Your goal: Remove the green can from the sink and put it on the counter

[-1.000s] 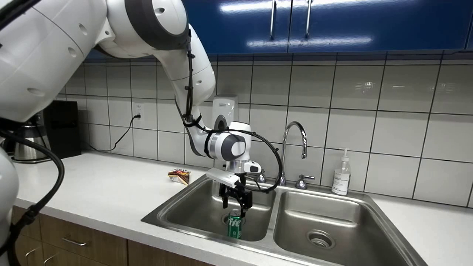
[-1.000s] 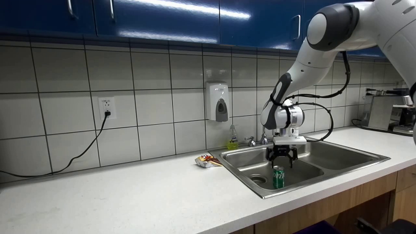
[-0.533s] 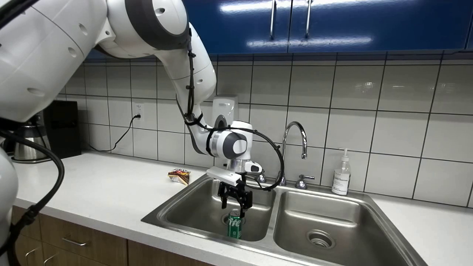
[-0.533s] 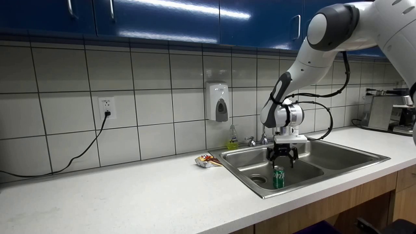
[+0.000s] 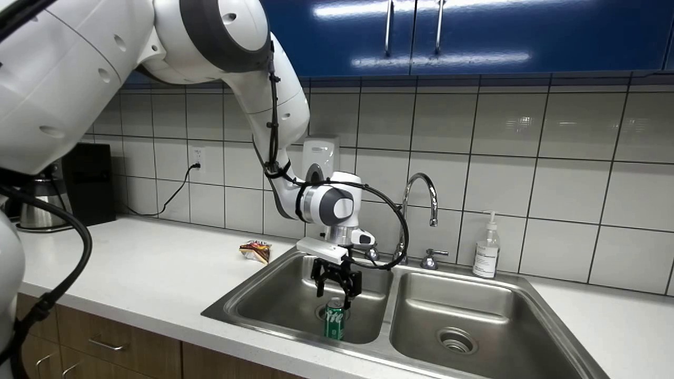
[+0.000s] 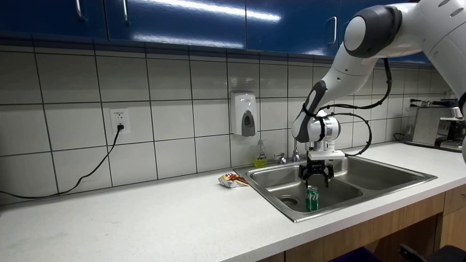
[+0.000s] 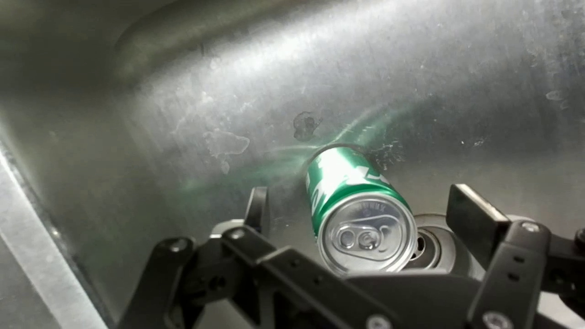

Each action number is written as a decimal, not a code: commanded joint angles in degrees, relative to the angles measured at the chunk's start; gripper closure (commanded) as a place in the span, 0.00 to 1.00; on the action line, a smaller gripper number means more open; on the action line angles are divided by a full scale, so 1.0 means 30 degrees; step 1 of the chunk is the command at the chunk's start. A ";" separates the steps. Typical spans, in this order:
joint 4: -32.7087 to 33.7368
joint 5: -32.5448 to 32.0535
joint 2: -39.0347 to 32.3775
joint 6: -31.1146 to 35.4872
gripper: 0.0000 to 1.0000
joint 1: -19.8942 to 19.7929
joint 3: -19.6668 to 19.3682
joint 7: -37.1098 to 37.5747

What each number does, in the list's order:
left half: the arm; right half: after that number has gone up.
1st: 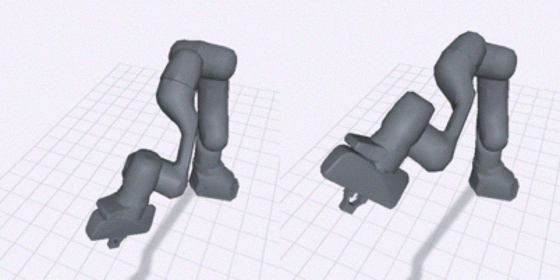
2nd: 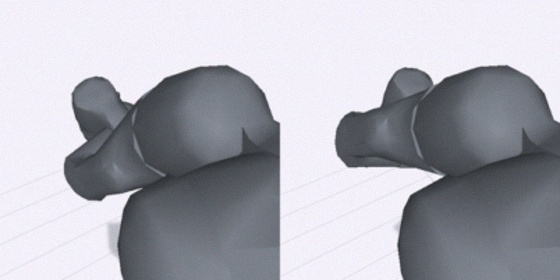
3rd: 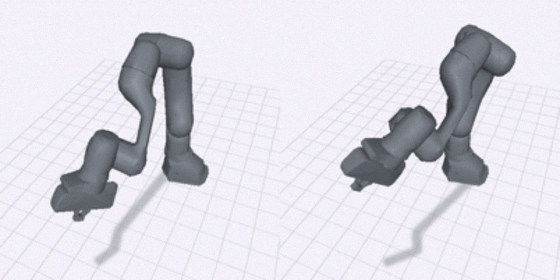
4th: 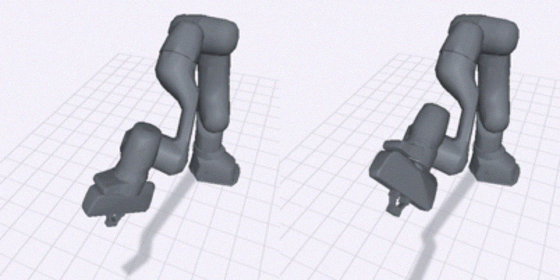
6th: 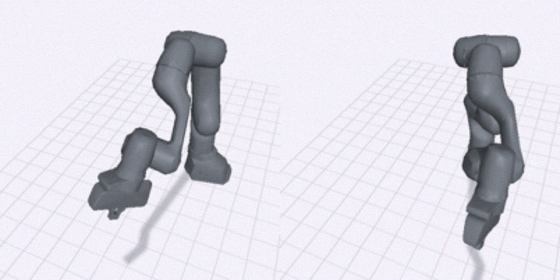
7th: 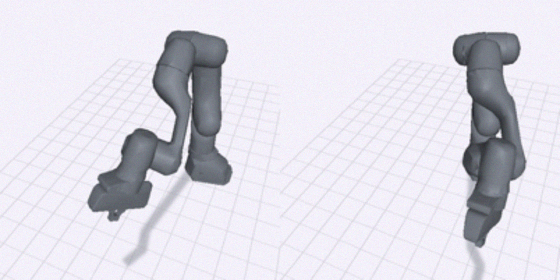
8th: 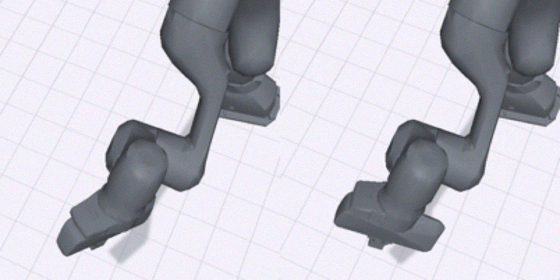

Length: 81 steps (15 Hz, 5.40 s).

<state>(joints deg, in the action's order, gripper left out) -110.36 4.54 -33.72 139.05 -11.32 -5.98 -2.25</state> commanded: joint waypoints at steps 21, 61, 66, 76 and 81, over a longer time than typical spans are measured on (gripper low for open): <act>0.0669 -0.0126 -0.1242 0.1159 0.00 -0.0141 0.0155 -0.0750; 0.1602 -0.0692 -0.1889 0.0867 0.62 0.0609 0.0166 -0.0405; 0.1137 -0.1093 -0.1173 0.0812 0.62 0.1200 -0.0065 -0.0089; 0.0813 -0.1890 0.0505 -0.0008 0.62 0.1647 -0.0523 0.0240; 0.0434 -0.2574 0.1521 -0.0434 0.62 0.1878 -0.0593 0.0516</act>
<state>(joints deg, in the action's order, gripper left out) -106.65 -0.99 -33.32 139.99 -7.03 -6.82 -2.89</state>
